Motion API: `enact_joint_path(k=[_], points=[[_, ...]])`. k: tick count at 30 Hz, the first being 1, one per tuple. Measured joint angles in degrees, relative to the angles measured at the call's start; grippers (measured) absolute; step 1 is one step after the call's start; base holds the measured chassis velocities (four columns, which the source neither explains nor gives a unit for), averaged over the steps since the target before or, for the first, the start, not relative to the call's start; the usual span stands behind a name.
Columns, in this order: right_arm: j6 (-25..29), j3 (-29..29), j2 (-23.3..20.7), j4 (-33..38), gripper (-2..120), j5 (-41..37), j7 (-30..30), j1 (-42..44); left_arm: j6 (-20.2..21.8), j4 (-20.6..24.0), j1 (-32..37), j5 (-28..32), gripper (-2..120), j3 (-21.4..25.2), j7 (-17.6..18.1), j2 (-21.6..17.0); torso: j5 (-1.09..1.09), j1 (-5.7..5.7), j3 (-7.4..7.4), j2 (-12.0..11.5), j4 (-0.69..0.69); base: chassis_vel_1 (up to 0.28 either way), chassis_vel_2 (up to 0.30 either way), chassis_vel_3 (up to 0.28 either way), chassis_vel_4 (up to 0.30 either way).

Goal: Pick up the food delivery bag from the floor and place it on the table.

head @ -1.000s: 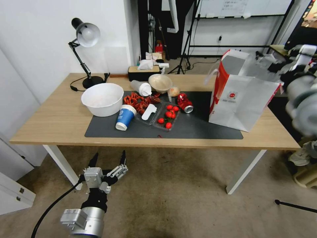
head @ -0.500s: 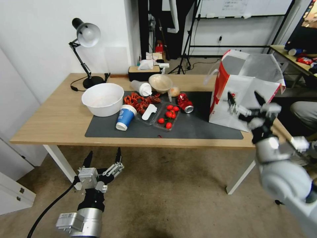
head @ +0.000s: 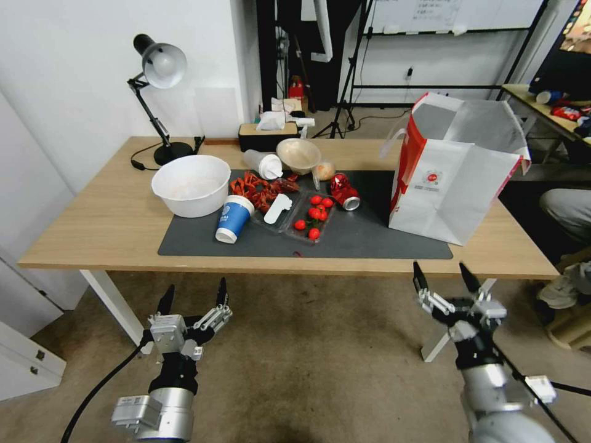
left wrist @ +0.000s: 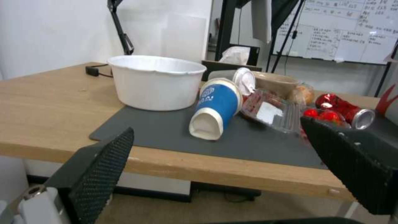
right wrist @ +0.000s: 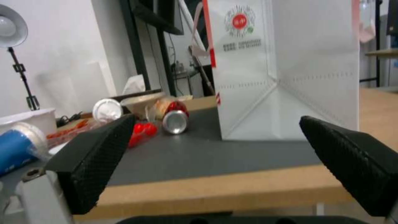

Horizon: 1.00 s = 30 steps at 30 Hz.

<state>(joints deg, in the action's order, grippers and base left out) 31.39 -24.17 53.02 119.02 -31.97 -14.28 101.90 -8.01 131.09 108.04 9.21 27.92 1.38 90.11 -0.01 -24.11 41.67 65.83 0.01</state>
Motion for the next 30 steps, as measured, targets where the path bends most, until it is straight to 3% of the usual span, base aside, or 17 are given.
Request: enact_joint_path(k=[6,30], points=[[-0.11,0.57,1.12,-0.91,100,0.59,1.11,0.80,-0.72,-2.43,-0.80,0.08,100,-0.14,0.05,-0.24,0.00,-0.01,0.00,-0.01,0.00,0.000,0.000,0.000,0.000],[-2.03,1.98,1.10,-2.90,100,0.24,2.16,-0.94,-1.42,-4.32,-1.96,0.43,100,-0.11,-0.24,-0.58,0.01,-0.01,0.00,-0.01,-0.01,0.000,0.000,0.000,0.000]])
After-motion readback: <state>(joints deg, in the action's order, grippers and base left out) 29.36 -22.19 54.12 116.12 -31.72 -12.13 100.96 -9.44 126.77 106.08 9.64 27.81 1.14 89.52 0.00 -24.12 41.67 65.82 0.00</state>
